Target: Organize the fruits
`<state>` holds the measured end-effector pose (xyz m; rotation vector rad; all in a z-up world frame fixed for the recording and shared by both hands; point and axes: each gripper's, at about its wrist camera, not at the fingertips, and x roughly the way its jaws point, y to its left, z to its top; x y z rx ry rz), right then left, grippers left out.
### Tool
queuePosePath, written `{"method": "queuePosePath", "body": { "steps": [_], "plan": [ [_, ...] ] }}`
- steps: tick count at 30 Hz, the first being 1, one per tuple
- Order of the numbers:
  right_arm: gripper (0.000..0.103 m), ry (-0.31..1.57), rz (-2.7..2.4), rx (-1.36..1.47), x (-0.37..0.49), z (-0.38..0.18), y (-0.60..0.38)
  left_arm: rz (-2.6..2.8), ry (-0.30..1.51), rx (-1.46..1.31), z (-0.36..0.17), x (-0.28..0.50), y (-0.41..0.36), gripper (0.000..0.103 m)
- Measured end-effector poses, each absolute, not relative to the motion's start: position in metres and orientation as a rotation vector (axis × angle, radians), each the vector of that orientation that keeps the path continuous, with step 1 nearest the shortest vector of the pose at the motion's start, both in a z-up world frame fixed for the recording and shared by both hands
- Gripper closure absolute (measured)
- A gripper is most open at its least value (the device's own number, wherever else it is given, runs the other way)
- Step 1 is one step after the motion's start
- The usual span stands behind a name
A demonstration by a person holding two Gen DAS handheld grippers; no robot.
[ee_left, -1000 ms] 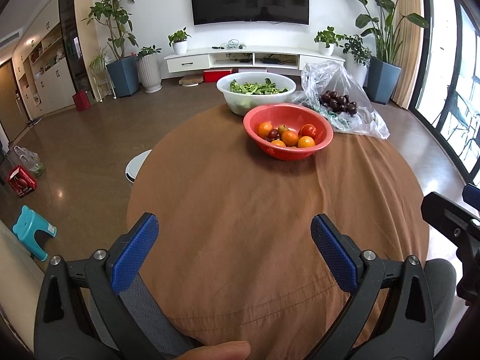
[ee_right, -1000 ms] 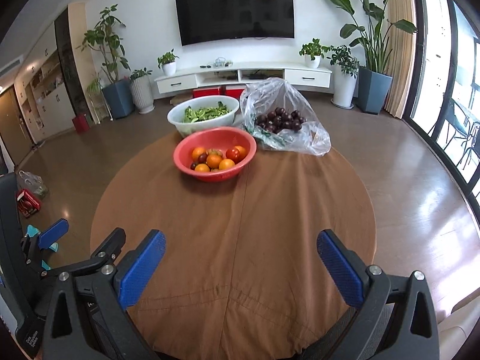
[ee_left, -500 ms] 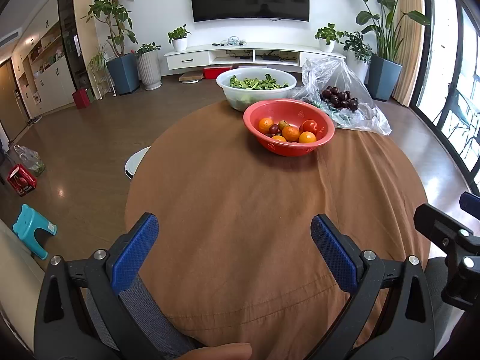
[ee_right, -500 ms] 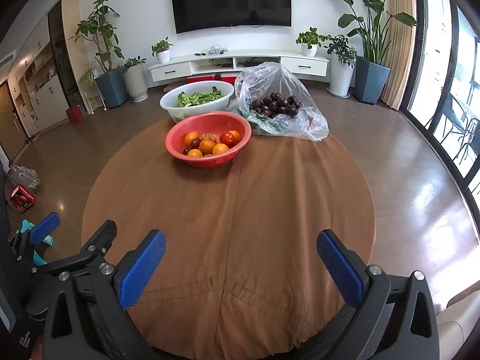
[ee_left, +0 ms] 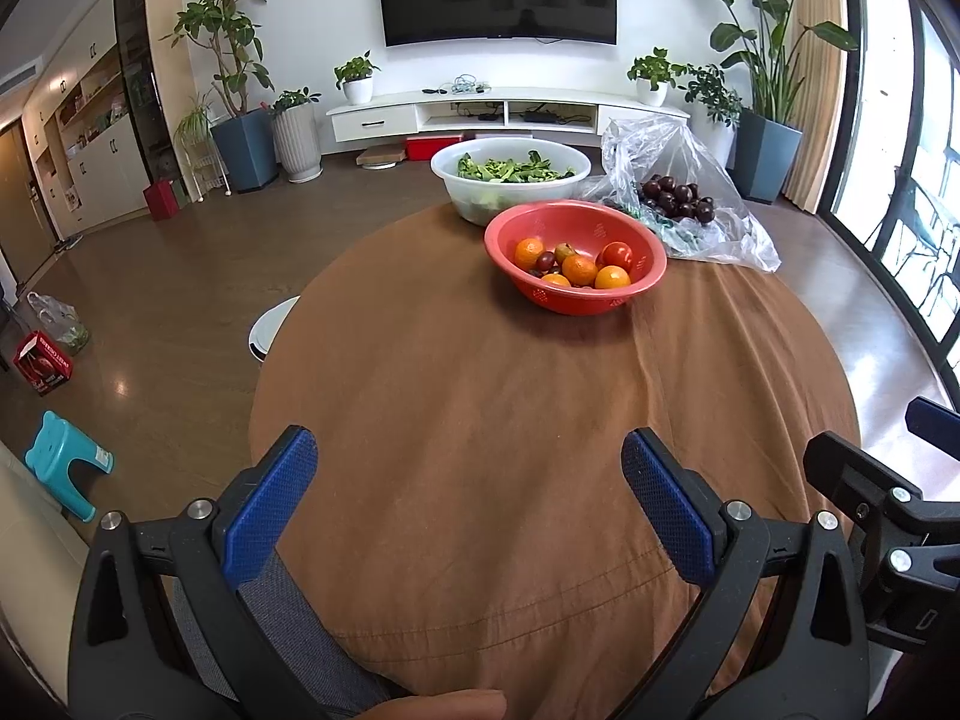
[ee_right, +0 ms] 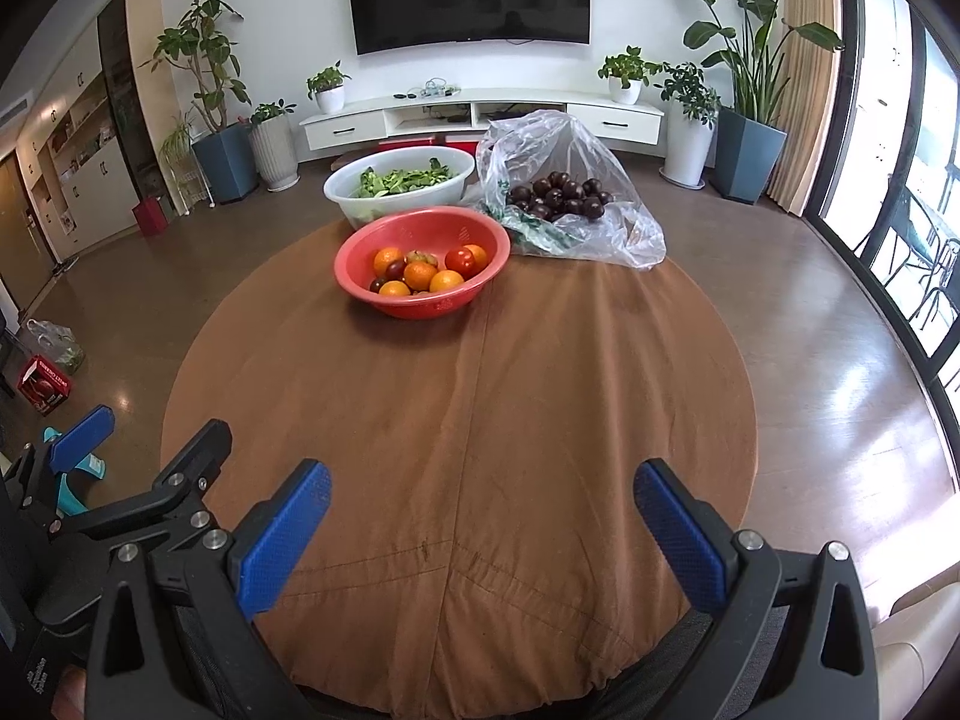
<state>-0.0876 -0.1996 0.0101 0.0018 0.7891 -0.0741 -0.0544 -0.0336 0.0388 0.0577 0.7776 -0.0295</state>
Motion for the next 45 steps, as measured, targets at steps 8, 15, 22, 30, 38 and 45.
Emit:
{"method": "queuePosePath", "body": {
  "steps": [8, 15, 22, 30, 38, 45],
  "plan": [
    [0.0, 0.795, -0.074, 0.001, -0.0885, 0.0086, -0.1989, -0.026, 0.78, 0.057, 0.0385, -0.0534, -0.0328, 0.0],
    [0.0, 0.796, -0.073, 0.001, -0.0883, 0.0087, -0.1987, -0.027, 0.781, 0.057, 0.0374, -0.0523, -0.031, 0.0],
    [0.0, 0.797, -0.073, 0.001, -0.0885, 0.0089, -0.1986, -0.026, 0.782, 0.056, 0.0374, -0.0525, -0.0313, 0.0],
    [0.0, 0.797, -0.074, 0.0, -0.0891, 0.0092, -0.1982, -0.026, 0.782, 0.057, 0.0368, -0.0522, -0.0313, 0.0],
    [0.0, 0.799, -0.075, -0.001, -0.089, 0.0086, -0.1981, -0.025, 0.782, 0.056, 0.0359, -0.0519, -0.0309, 0.0],
    [0.0, 0.8, -0.075, 0.0, -0.0887, 0.009, -0.1981, -0.024, 0.783, 0.056, 0.036, -0.0521, -0.031, 0.0]
  ]
}}
